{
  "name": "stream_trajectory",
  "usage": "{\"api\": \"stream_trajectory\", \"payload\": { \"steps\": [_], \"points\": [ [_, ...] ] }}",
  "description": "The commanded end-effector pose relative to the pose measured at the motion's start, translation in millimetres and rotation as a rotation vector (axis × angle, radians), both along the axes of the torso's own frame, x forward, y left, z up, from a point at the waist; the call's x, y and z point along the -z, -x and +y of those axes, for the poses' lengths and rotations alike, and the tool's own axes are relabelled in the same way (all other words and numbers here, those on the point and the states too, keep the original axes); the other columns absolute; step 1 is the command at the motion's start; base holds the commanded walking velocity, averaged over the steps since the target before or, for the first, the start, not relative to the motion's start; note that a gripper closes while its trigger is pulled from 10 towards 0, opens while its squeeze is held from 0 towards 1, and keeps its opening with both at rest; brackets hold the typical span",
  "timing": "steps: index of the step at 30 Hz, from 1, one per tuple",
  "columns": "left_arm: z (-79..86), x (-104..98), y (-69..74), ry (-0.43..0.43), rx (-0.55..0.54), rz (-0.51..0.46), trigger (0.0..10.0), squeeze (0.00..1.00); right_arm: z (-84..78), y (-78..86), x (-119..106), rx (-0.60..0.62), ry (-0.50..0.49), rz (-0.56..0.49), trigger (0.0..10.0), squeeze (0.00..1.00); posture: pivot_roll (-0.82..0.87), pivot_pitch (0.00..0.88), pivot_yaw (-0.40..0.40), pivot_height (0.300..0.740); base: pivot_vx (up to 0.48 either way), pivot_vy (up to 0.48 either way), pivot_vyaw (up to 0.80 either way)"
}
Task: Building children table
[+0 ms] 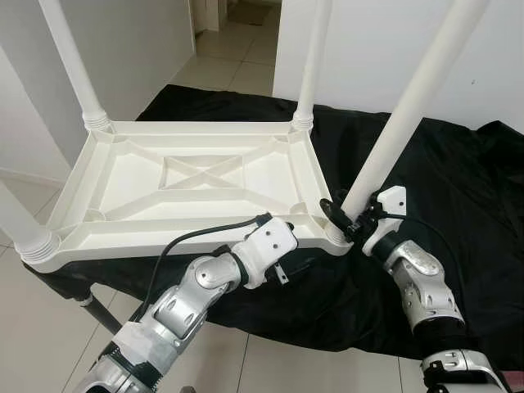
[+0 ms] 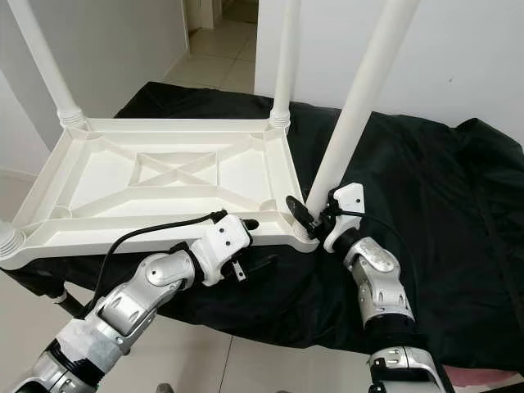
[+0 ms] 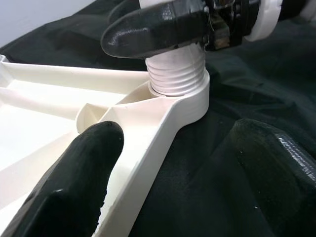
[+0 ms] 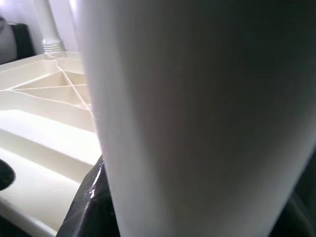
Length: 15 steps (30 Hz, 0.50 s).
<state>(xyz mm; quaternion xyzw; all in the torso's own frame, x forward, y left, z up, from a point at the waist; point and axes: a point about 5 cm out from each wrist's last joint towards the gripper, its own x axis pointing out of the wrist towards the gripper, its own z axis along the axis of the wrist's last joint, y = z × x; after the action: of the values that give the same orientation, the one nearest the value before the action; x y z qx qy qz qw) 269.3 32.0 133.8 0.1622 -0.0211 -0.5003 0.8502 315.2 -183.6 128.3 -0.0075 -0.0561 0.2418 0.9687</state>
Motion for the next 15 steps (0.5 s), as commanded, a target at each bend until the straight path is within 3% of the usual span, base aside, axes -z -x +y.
{"api": "stream_trajectory", "payload": {
  "steps": [1, 7, 15],
  "points": [
    [3.0, 1.3, -2.6, -0.004, -0.029, -0.011, 10.0, 0.00, -0.4, 4.9, 16.2, 0.059, 0.010, 0.075, 10.0, 0.00, -0.05, 0.000, -0.020, 0.740, 0.000, 0.000, 0.00],
    [3.8, 1.1, -4.4, 0.001, -0.025, -0.015, 10.0, 0.00, 12.4, 10.1, 8.4, 0.136, -0.033, 0.043, 10.0, 0.00, -0.06, 0.000, -0.018, 0.740, 0.000, 0.000, 0.00],
    [5.2, 1.4, -5.0, -0.002, -0.022, -0.017, 10.0, 0.00, 25.3, 18.2, 7.8, 0.396, -0.077, 0.085, 10.0, 0.00, -0.06, 0.000, -0.017, 0.740, 0.000, 0.000, 0.00]
  ]
}}
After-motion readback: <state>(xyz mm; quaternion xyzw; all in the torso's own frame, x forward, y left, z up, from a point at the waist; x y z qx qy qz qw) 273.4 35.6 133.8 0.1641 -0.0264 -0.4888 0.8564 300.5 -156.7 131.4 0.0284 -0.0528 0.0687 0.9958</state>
